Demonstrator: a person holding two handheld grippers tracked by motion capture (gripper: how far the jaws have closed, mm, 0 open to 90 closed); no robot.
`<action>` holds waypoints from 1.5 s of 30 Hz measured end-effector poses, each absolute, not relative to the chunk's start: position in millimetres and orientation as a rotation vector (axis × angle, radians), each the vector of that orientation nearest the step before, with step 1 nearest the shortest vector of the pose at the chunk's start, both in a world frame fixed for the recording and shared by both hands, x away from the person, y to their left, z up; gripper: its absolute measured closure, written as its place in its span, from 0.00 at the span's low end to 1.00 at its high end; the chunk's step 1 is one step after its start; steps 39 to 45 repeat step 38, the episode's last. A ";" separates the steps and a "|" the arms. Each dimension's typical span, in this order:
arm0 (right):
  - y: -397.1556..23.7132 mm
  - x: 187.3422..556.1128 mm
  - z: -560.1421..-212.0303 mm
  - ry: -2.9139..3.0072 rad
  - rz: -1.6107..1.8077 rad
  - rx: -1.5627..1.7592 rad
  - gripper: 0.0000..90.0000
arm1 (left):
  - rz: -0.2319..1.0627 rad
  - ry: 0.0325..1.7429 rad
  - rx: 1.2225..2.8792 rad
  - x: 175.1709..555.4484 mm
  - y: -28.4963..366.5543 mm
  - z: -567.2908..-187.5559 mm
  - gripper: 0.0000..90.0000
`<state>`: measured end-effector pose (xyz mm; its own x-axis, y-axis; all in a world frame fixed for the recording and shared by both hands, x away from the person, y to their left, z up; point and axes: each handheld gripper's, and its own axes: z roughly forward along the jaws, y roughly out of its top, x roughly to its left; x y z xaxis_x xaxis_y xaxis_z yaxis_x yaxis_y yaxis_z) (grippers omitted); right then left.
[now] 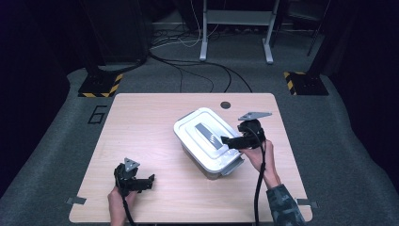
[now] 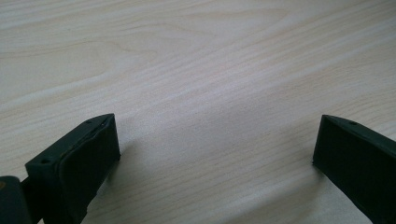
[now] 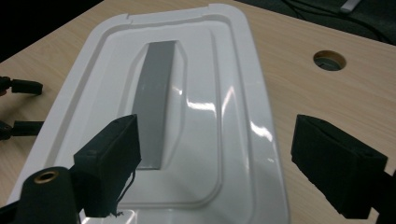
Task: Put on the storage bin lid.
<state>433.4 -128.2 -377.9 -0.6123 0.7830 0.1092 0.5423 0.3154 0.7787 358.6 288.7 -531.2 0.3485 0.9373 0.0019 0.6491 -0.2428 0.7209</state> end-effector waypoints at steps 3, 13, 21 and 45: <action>-143.1 427.7 -377.4 2.257 1.199 1.219 0.15 | 0.589 1.379 1.985 358.6 288.6 -531.2 0.00; -199.1 410.3 -395.9 2.132 1.192 1.312 0.10 | 0.590 1.379 1.985 358.6 288.6 -531.2 0.00; -234.4 398.6 -443.9 2.080 1.108 1.430 0.09 | 0.589 1.380 1.983 358.6 288.5 -531.2 0.00; -249.8 374.8 -527.9 2.053 0.889 1.468 0.07 | 0.588 1.382 1.984 358.7 288.2 -531.2 0.00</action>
